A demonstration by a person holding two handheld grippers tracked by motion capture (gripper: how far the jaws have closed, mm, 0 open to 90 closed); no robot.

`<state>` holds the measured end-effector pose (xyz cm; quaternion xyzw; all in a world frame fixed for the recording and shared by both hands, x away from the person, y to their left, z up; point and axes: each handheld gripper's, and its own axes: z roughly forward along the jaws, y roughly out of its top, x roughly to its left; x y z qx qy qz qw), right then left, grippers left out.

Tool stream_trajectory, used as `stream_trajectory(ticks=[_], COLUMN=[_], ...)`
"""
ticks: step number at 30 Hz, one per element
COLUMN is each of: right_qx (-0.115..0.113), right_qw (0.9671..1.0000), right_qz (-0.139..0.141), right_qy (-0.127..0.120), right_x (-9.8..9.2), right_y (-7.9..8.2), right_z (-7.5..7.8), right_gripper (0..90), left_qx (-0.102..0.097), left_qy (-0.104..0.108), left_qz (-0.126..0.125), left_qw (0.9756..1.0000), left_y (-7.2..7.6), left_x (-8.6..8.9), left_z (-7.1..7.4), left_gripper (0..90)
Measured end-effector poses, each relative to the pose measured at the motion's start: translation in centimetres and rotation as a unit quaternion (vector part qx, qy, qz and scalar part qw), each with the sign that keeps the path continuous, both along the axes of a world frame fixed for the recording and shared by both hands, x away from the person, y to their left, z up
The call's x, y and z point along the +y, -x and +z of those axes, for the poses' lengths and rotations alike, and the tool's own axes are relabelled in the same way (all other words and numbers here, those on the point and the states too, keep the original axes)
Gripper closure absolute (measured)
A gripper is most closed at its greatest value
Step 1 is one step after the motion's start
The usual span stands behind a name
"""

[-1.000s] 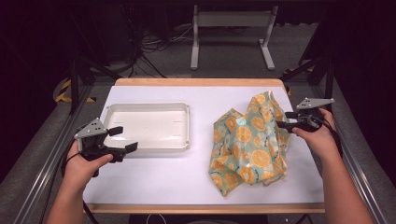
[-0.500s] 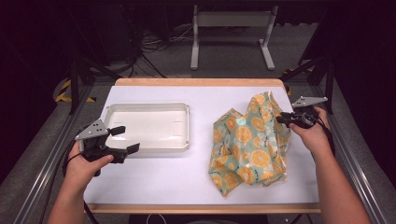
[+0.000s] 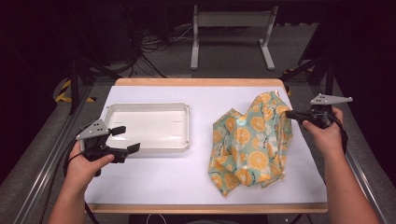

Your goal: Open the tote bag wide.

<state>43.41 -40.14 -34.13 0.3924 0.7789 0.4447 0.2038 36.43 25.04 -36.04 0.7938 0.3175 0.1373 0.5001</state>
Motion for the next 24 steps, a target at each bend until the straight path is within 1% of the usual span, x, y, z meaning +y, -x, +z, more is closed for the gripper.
stream_trajectory(ticks=[1,2,3,5,7,10,11,14,15,16,18,20,22,23,24], right_qx=[-0.002,-0.006,-0.009,-0.016,-0.023,-0.035,-0.039,-0.049,-0.049,-0.059,-0.062,-0.073,-0.078,-0.078,-0.083], right_qw=[1.0000,0.9999,0.9998,0.9995,0.9991,0.9977,0.9967,0.9956,0.9956,0.9946,0.9940,0.9924,0.9913,0.9913,0.9902], right_qz=[0.001,0.003,0.005,0.010,0.018,0.033,0.040,0.048,0.048,0.053,0.056,0.066,0.074,0.074,0.078], right_qy=[-0.005,-0.011,-0.017,-0.026,-0.032,-0.048,-0.059,-0.064,-0.064,-0.067,-0.070,-0.074,-0.077,-0.077,-0.081], right_x=[-0.1,-0.1,-0.2,-0.2,-0.1,0.1,0.2,0.4,0.4,0.5,0.6,0.7,0.7,0.7,0.8], right_y=[0.2,0.4,0.7,1.0,1.3,1.8,2.0,2.3,2.3,2.6,2.7,3.0,3.2,3.2,3.3], right_z=[0.3,0.6,0.9,1.4,2.0,2.7,3.0,3.7,3.7,4.2,4.3,4.7,4.9,4.9,5.1], right_gripper=[90.0,90.0,90.0,90.0,90.0,90.0,90.0,90.0,90.0,90.0,90.0,90.0,90.0,90.0,90.0], left_qx=[0.002,0.001,0.004,0.002,0.006,0.005,0.005,0.005,0.004,0.003,0.002,0.003,0.007,0.007,0.006], left_qy=[0.001,-0.005,-0.003,-0.003,0.001,0.000,0.000,-0.001,-0.004,-0.004,-0.003,-0.002,0.001,0.001,0.000], left_qz=[0.001,-0.002,-0.004,-0.008,-0.009,-0.010,-0.010,-0.009,-0.010,-0.010,-0.010,-0.012,-0.013,-0.013,-0.014], left_qw=[1.0000,1.0000,1.0000,1.0000,0.9999,0.9999,0.9999,0.9999,0.9999,0.9999,0.9999,0.9999,0.9999,0.9999,0.9999], left_y=[0.0,0.0,0.0,-0.1,-0.1,-0.1,0.0,0.0,0.0,0.0,-0.1,0.0,0.0,0.0,0.0], left_x=[-0.1,-0.1,-0.1,-0.1,-0.2,-0.3,-0.3,-0.3,-0.3,-0.3,-0.3,-0.3,-0.5,-0.5,-0.5], left_z=[0.0,0.0,0.0,-0.1,-0.1,-0.1,-0.1,-0.1,-0.1,-0.1,-0.1,-0.1,-0.1,-0.1,-0.1], left_gripper=[11.8,11.8,11.8,11.8,11.8,11.8,11.8,11.8,11.8,11.8,11.8,11.8,11.8,11.7,11.7])
